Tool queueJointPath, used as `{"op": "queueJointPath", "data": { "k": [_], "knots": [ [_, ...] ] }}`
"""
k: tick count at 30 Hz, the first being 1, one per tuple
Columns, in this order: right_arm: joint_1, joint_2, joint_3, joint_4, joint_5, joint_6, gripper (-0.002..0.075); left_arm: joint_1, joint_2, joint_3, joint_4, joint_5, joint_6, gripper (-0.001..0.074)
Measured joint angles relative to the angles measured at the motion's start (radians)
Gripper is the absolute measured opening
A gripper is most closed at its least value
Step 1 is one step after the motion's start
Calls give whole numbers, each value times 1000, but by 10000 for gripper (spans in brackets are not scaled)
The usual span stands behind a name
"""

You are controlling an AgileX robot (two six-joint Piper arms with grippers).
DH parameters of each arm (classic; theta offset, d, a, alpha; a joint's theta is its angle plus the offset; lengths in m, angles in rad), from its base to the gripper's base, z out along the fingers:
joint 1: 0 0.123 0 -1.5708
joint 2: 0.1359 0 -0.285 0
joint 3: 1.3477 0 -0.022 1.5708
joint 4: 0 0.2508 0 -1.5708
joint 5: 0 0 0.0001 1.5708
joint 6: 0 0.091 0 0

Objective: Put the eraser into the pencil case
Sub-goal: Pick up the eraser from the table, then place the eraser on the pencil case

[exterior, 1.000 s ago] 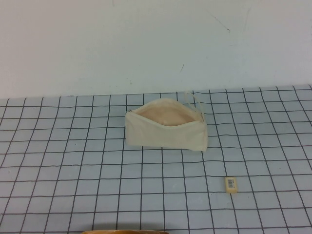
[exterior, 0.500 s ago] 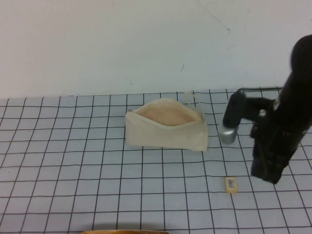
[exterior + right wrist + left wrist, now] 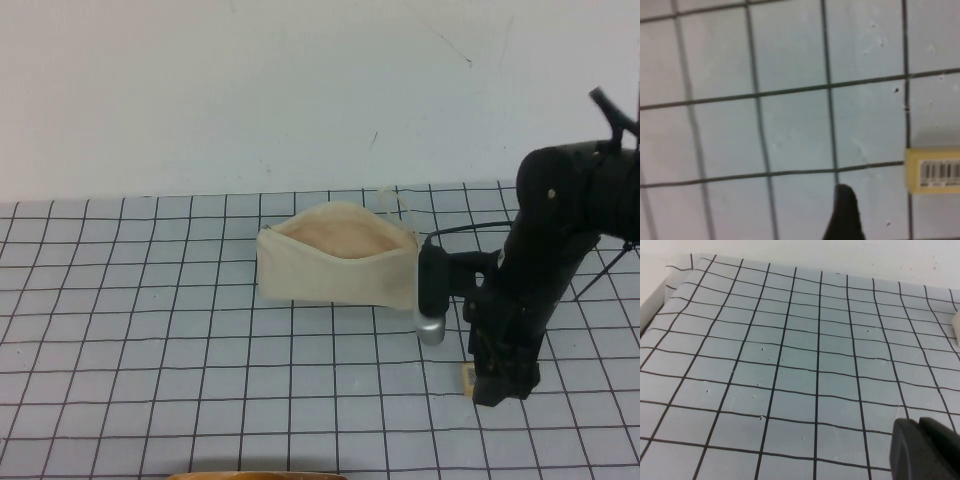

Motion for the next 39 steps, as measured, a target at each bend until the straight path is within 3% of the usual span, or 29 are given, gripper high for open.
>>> {"op": "queueJointPath", "data": {
  "k": [18,24,39],
  "knots": [
    [0,131,-2,-90,-194,8,424,0,0,0,0,0,0,-2],
    [0,131,-4,-90,-180,15,307,0,0,0,0,0,0,-2],
    [2,-149,-2,-71,-192,231,307,0,0,0,0,0,0,-1]
  ]
}}
